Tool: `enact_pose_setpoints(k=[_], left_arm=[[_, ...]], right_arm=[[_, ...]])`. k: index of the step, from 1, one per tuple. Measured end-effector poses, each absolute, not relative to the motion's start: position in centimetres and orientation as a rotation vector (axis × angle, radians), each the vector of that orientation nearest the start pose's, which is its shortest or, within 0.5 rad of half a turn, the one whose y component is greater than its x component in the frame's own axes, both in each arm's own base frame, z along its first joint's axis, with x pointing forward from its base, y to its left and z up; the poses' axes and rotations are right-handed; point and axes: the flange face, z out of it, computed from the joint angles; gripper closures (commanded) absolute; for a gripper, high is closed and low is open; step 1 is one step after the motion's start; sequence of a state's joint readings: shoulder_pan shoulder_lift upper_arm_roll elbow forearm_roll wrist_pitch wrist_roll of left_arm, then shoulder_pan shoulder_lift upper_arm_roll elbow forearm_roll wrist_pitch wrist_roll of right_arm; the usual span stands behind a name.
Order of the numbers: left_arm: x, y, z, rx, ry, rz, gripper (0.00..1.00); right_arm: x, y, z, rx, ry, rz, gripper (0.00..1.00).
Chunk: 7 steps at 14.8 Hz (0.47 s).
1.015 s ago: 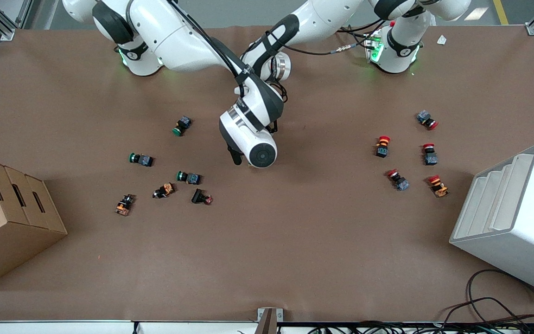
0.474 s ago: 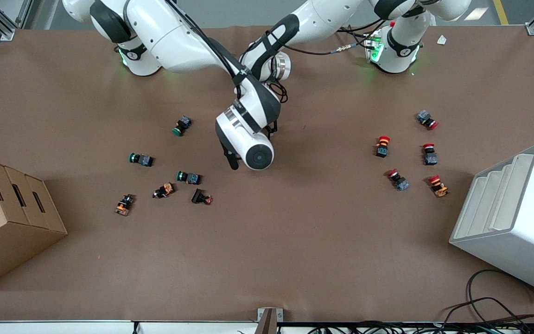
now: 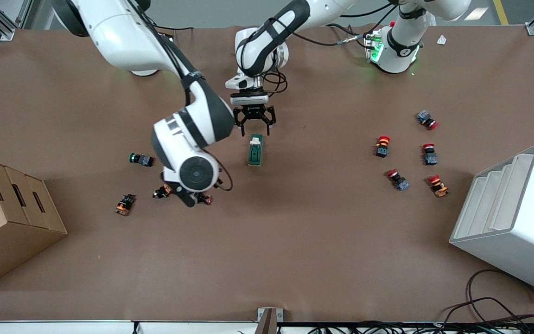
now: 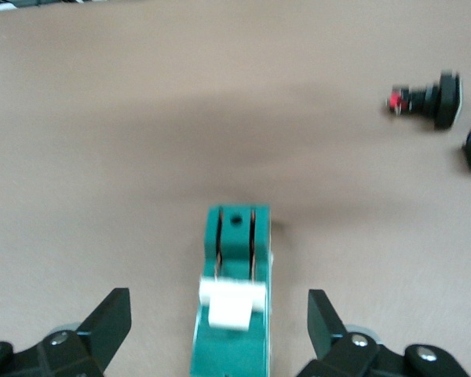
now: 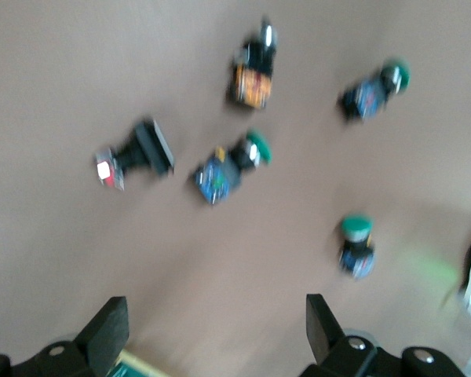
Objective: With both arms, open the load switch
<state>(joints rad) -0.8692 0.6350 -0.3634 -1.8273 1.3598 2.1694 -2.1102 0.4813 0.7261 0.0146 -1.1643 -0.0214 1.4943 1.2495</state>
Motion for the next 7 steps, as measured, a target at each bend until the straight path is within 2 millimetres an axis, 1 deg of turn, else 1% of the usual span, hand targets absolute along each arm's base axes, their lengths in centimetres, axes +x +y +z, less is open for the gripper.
enact_pose_setpoints(k=[1,3,5,7], left_arm=[[27.0,-58.6,21.7,-2.84,-0.009,-1.194,0.0],[29.7,-58.2,25.6,-2.846,-0.099,-1.163,0.0],[32.9,-57.5,29.6,-2.871,-0.2,-1.087,0.0],[36.9,-56.1,34.5,-2.899,-0.311,-0.985,0.0]], right_arm=[[63.2,31.2,35.3,-3.19,1.17,0.385,0.0],[65.4,26.9,38.5,-3.184,0.984,0.322,0.0],[66.8,22.4,41.5,-3.184,0.819,0.292,0.0],[67.5,18.3,44.4,-3.186,0.662,0.258,0.0]])
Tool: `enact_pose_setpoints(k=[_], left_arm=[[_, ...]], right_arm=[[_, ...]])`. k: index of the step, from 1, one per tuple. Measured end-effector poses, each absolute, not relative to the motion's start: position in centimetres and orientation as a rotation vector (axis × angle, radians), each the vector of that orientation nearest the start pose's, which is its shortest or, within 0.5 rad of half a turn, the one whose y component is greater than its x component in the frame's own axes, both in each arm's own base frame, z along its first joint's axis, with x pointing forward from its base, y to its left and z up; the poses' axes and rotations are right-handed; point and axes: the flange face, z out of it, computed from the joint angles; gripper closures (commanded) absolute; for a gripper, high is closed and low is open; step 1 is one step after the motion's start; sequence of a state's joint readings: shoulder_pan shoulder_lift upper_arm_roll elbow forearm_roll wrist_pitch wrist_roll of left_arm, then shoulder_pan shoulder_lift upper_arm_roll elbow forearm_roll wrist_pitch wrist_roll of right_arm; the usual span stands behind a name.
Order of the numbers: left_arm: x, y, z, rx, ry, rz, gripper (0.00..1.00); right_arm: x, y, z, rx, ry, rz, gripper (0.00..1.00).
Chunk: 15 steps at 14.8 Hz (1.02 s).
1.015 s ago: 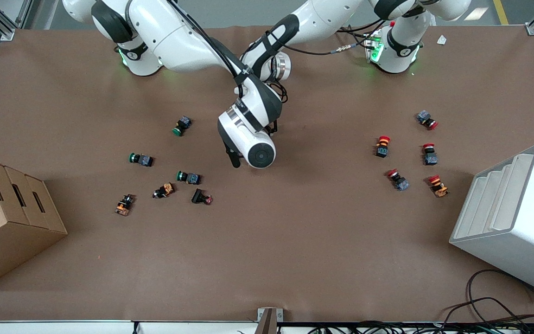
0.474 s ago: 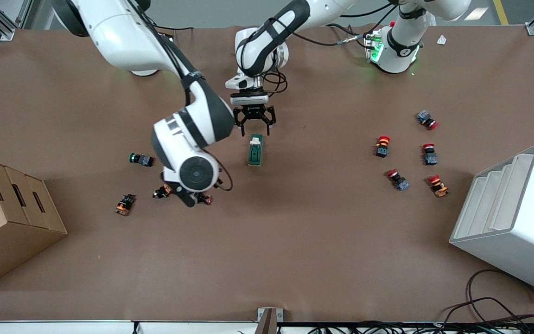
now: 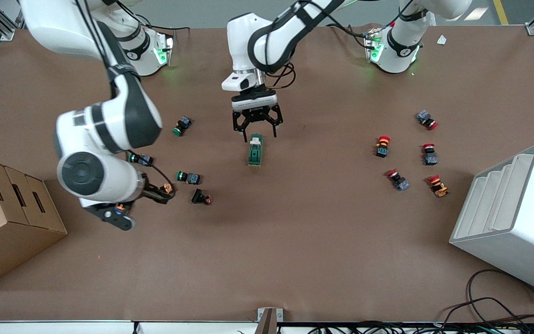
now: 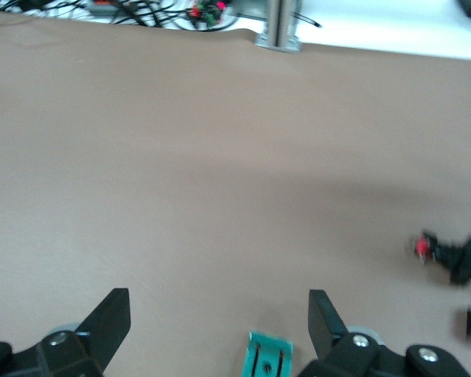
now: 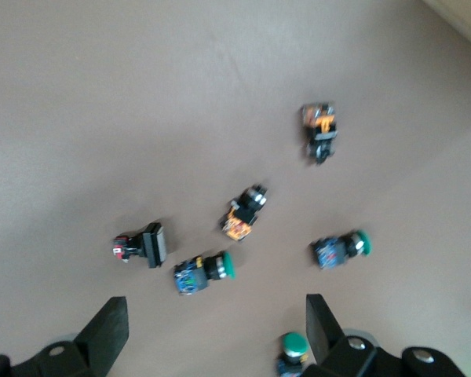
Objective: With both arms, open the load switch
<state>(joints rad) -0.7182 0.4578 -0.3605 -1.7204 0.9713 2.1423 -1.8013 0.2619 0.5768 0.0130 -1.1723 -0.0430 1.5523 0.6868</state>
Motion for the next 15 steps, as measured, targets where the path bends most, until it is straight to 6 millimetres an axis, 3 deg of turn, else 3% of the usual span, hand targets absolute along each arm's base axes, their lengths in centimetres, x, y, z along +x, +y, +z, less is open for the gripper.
enact_pose_setpoints(k=[3,7,11,15], left_arm=[[41.9,-52.2,40.8,-2.91,-0.368,-0.848,0.0],[47.7,-45.9,47.1,-2.951,-0.389,-0.653,0.01],[52.3,-35.8,54.3,-3.033,-0.292,-0.461,0.0],[53.8,-26.6,59.0,-3.045,-0.15,-0.345,0.0]], right_arm=[[67.9,12.3,48.1,-3.186,0.467,0.221,0.0],[67.1,4.9,51.7,-3.178,0.347,0.188,0.0],[65.4,1.5,54.0,-3.175,0.291,0.166,0.0],[64.8,-0.3,55.2,-3.181,0.293,0.141,0.0]])
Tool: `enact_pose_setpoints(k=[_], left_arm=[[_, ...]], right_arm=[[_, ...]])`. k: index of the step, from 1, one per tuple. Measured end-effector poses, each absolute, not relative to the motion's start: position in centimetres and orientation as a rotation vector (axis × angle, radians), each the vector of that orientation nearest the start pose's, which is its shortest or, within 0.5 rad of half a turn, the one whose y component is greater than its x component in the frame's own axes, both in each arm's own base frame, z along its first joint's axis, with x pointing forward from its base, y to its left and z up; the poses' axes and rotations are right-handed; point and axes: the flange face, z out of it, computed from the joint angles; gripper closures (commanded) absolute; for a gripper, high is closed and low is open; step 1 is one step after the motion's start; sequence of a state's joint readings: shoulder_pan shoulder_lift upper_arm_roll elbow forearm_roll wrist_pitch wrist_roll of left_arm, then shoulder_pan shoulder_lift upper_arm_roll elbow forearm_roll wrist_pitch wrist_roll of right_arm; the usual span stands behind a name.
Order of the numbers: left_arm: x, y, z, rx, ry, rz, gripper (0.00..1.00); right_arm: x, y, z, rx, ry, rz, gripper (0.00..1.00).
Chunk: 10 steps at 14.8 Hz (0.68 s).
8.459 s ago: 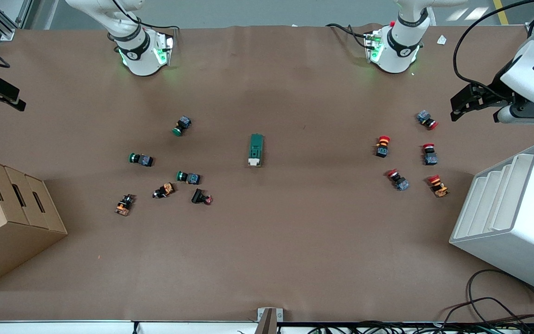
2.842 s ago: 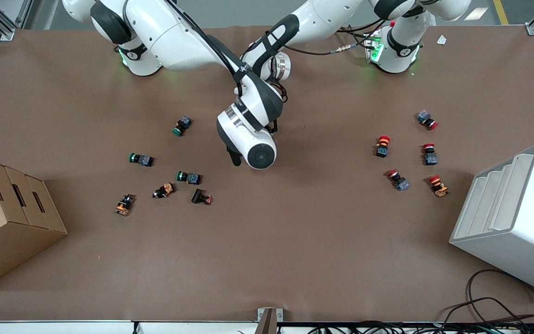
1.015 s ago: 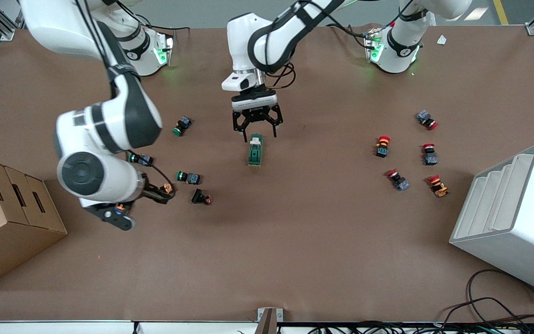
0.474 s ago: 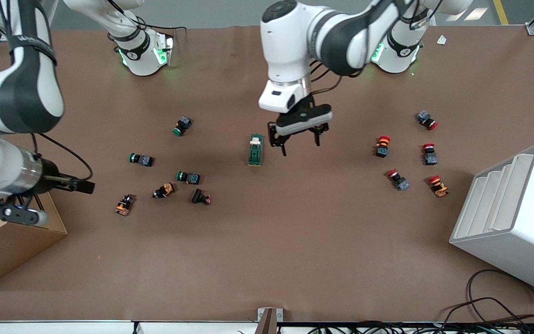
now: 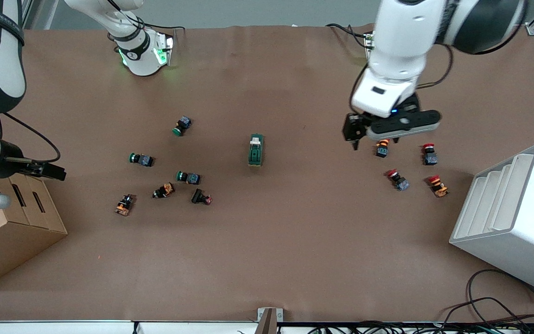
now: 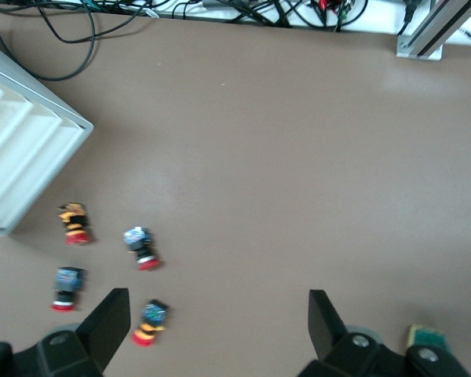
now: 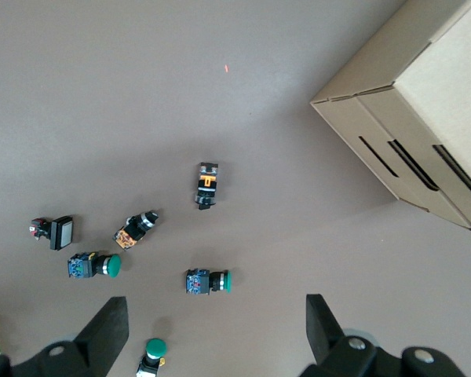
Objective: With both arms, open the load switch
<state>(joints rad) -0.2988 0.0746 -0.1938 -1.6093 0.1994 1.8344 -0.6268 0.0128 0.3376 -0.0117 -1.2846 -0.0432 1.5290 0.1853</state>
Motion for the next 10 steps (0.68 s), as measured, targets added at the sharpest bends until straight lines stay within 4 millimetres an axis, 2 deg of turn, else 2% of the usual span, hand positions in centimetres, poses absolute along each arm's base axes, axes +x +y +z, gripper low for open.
enact_pose_setpoints(k=[4,6,7,10], left_arm=[[54.8,-16.9,61.2,-3.085,-0.035,-0.189,0.0],[54.8,-13.5,61.7,-3.093,0.006,-0.141,0.0],[54.6,-12.6,61.9,-3.092,0.012,-0.118,0.0],[53.9,-11.9,62.3,-3.085,0.075,-0.084,0.0]], right_arm=[[64.3,-1.1,56.7,-3.184,0.299,0.099,0.0],[63.8,-1.9,58.0,-3.189,0.262,0.069,0.0],[63.5,-2.5,58.7,-3.191,0.249,0.054,0.0],[62.5,-3.4,60.6,-3.193,0.237,0.015,0.0]])
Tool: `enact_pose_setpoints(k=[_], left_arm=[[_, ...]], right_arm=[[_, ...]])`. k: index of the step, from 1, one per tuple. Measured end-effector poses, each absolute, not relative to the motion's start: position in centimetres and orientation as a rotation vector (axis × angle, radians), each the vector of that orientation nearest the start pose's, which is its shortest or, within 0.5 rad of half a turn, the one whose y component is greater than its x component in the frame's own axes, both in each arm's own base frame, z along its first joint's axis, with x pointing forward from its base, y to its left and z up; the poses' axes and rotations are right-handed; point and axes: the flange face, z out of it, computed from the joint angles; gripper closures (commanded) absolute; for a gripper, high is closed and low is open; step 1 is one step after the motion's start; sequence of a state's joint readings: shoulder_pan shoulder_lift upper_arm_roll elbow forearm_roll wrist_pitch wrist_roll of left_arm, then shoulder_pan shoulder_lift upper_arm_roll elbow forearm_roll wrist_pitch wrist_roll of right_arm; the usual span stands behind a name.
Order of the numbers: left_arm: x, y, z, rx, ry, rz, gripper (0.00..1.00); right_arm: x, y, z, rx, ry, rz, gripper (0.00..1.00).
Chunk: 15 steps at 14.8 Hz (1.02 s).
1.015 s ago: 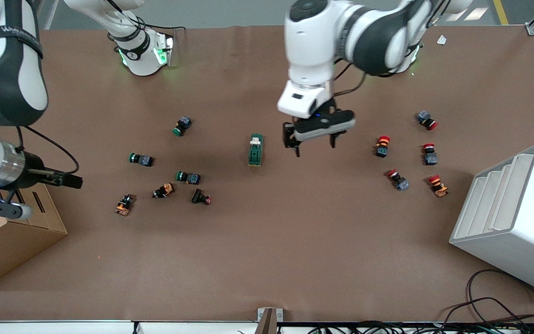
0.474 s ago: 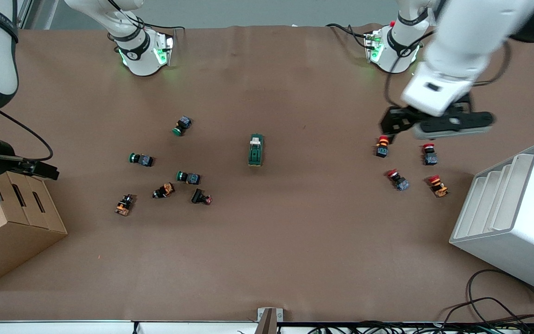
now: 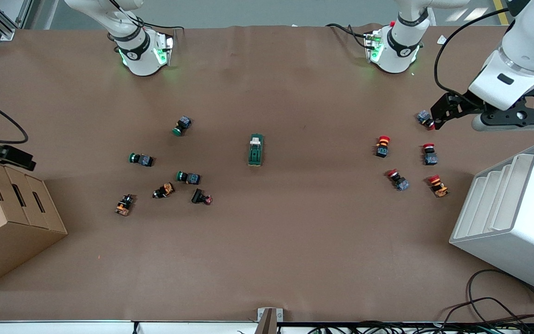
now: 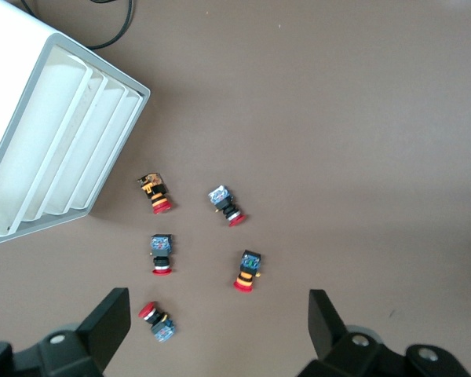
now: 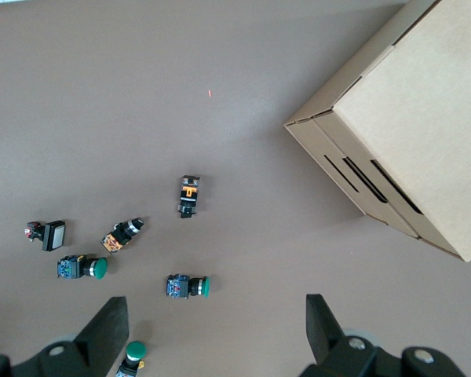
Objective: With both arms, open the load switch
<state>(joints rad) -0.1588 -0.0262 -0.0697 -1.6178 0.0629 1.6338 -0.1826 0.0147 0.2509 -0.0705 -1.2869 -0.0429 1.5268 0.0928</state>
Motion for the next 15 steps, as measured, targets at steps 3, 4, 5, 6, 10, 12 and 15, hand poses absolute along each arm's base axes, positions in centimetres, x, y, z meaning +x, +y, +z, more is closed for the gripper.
enact_pose_setpoints(k=[3,4,5,6,10,12,15], left_arm=[[53.7,-10.4,62.1,-3.107,0.119,-0.059,0.0],[53.6,-9.7,62.1,-3.113,0.133,-0.057,0.0],[53.5,-9.2,62.1,-3.115,0.15,-0.056,0.0],[53.2,-8.7,62.3,-3.116,0.16,-0.057,0.0],[52.0,-7.9,62.8,-3.134,0.153,-0.053,0.0],[51.7,-7.6,62.8,-3.139,0.143,-0.047,0.0],[51.8,-6.7,62.8,-3.142,0.119,-0.048,0.0]], right_arm=[[61.4,-3.3,61.9,-3.177,0.238,0.012,0.0],[60.8,-3.4,62.1,-3.171,0.24,0.016,0.0],[60.1,-3.5,62.2,-3.168,0.24,0.023,0.0],[59.3,-3.5,62.2,-3.165,0.24,0.025,0.0],[56.2,-3.6,62.5,-3.156,0.24,0.024,0.0],[55.1,-3.6,63.0,-3.153,0.24,0.017,0.0],[54.2,-3.6,64.0,-3.151,0.24,-0.005,0.0]])
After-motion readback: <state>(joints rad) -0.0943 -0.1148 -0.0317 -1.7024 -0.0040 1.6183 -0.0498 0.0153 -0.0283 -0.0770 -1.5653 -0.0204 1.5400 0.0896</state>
